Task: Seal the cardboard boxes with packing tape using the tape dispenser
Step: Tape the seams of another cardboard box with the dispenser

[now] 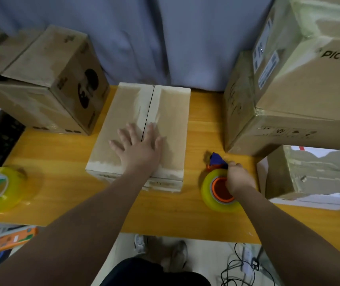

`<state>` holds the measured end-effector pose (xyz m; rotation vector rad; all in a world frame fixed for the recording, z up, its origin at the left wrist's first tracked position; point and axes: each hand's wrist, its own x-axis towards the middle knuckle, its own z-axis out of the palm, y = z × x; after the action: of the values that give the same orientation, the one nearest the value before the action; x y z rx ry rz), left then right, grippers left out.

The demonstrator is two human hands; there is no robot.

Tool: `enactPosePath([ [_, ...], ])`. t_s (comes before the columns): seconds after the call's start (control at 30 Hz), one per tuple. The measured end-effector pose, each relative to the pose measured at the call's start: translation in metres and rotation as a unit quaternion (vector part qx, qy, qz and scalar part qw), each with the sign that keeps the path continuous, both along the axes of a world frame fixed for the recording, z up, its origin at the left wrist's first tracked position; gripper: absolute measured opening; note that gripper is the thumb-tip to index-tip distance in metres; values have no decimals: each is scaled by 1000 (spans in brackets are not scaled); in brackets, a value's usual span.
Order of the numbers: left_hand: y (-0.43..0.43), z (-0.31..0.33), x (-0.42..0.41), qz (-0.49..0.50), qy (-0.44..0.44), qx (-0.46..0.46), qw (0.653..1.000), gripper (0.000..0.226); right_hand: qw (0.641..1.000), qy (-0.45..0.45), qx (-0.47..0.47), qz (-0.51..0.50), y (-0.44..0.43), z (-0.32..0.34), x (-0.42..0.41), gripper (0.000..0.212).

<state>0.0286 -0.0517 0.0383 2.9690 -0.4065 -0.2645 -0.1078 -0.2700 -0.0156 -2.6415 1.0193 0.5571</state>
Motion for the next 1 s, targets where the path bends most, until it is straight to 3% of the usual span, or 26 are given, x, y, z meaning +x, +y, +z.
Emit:
enactPosePath([
  [0.17, 4, 0, 2, -50, -27, -13, 998, 56, 988, -153, 1, 14, 3, 30, -6, 60],
  [0.27, 12, -1, 12, -84, -34, -21, 996, 55, 955, -295, 10, -16, 12, 66, 0, 62],
  [0.4, 19, -4, 21, -124, -41, -12, 991, 51, 923, -375, 79, -42, 20, 100, 40, 59],
  [0.5, 30, -4, 29, -160, -41, -13, 986, 55, 904, -388, 174, -40, 29, 113, 78, 39],
  [0.6, 47, -2, 41, -203, -39, -23, 978, 74, 887, -373, 267, -58, 40, 124, 114, 28],
  [0.8, 103, -3, 97, -362, -31, -50, 930, 50, 863, -333, 368, -98, 44, 128, 192, 40],
  [0.9, 132, -1, 125, -428, -24, -45, 903, 57, 870, -294, 391, -64, 52, 124, 217, 42],
  [1.0, 138, 3, 126, -346, -32, -30, 937, 77, 883, -278, 375, -39, 72, 114, 234, 44],
])
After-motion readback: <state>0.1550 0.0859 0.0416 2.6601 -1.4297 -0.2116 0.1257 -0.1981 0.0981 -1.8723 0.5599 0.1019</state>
